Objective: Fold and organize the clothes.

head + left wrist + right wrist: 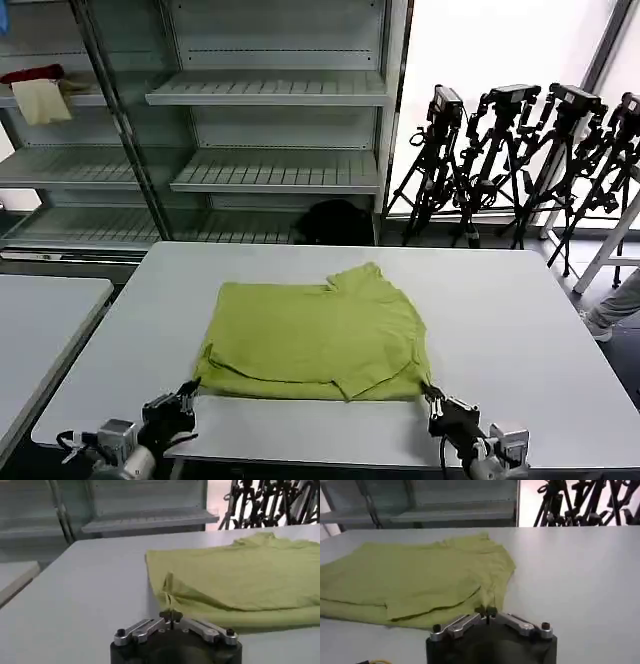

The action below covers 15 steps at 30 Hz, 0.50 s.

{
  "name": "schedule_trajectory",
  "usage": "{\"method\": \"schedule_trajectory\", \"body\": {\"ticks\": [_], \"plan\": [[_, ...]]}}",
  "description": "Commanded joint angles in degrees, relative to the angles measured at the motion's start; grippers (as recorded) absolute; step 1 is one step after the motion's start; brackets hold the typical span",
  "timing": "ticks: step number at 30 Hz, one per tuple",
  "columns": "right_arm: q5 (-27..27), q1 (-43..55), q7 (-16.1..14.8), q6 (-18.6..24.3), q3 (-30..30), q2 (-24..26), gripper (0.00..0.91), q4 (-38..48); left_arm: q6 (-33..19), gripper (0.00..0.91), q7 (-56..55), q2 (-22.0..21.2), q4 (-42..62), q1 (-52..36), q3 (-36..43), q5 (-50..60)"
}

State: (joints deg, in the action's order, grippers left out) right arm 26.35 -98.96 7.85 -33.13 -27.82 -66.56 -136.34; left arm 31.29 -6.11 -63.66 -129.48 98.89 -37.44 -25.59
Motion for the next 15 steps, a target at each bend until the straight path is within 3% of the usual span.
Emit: {"method": "schedule_trajectory", "body": {"ticks": [1, 9, 10, 11, 13, 14, 15], "plan": [[0.13, -4.85, 1.64, -0.09, 1.22, 0.11, 0.000, -3.72, -0.80, 0.000, -2.89, 0.93, -1.96, 6.33, -1.53, -2.00], [-2.09, -6.76, 2.12, -0.06, 1.64, -0.32, 0.000, -4.32, 0.78, 0.000, -4.02, 0.49, -2.45, 6.06, -2.04, -2.17], [-2.39, -6.29, 2.16, -0.05, 1.66, -0.44, 0.645, -3.67, 0.89, 0.000, -4.06, 0.33, -2.53, 6.04, -1.97, -2.11], [-2.58, -5.82, 2.18, -0.04, 1.65, -0.53, 0.907, -3.10, 0.92, 0.131, -4.05, 0.22, -2.59, 6.05, -1.83, -1.94], [-2.60, -5.32, 2.29, -0.04, 1.63, -0.63, 0.907, -2.32, 0.96, 0.443, -4.65, 0.00, -2.63, 5.86, -1.72, -1.38], [-2.60, -5.24, 2.25, -0.05, 1.64, -0.60, 0.907, -2.14, 1.13, 0.695, -5.29, -0.17, -2.59, 5.57, -1.79, -0.54], [-2.72, -5.23, 2.13, -0.03, 1.59, -0.55, 0.907, -1.94, 1.24, 0.695, -5.86, -0.27, -2.52, 5.32, -1.80, -0.22]]}}
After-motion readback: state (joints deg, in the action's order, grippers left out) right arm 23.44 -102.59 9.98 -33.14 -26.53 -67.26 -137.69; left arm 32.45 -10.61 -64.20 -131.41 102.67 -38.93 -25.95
